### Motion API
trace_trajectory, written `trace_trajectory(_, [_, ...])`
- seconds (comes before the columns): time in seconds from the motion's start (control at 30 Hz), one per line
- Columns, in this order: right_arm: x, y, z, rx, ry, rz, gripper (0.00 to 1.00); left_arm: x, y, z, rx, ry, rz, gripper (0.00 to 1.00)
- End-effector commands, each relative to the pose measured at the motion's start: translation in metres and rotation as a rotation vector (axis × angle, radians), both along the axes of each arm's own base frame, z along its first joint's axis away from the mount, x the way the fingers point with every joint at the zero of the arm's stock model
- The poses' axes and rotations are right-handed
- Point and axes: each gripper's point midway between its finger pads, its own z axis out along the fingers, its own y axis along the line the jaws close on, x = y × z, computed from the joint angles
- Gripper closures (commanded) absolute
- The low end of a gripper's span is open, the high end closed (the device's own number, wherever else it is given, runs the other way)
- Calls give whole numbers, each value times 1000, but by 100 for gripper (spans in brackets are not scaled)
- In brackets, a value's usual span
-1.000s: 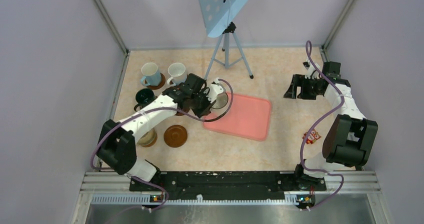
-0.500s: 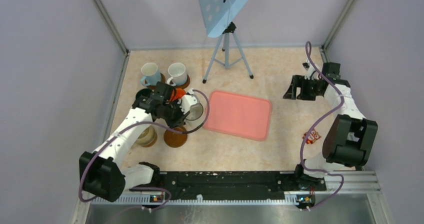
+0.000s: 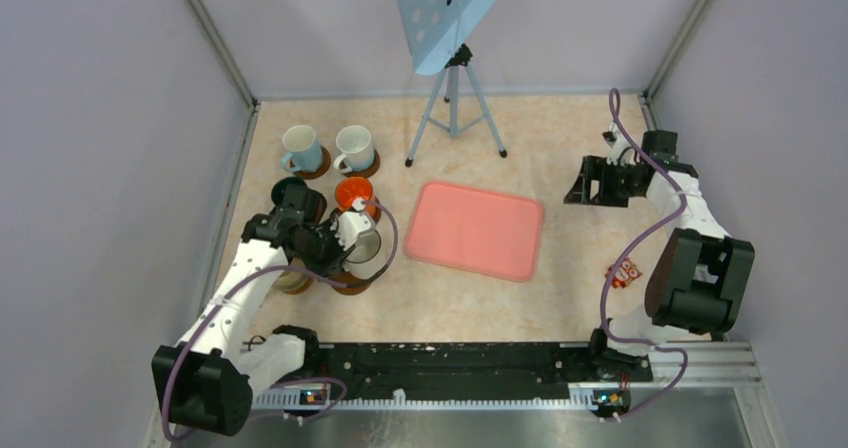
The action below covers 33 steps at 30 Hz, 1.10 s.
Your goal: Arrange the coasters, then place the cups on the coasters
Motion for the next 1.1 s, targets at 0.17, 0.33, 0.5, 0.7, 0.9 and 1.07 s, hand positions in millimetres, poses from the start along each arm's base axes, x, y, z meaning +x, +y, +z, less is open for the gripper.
trace_trajectory(0.17, [1,0,9,19,-33,-5,22,0,14,2,44,-63,14,100])
trace_trajectory(0.33, [1,1,8,25,-32,-7,22,0,24,-4,91,-61,37,100])
trace_trajectory(0.5, [1,0,8,23,-33,-8,22,0,28,-9,117,-56,51,100])
trace_trajectory(0.7, [2,0,8,22,-35,-7,22,-2,31,-11,132,-51,44,100])
trace_trajectory(0.9, [3,0,7,23,-34,-7,22,-3,34,-14,146,-42,46,95])
trace_trajectory(1.07, [4,-1,7,21,-34,-9,22,-6,34,-15,149,-29,43,79])
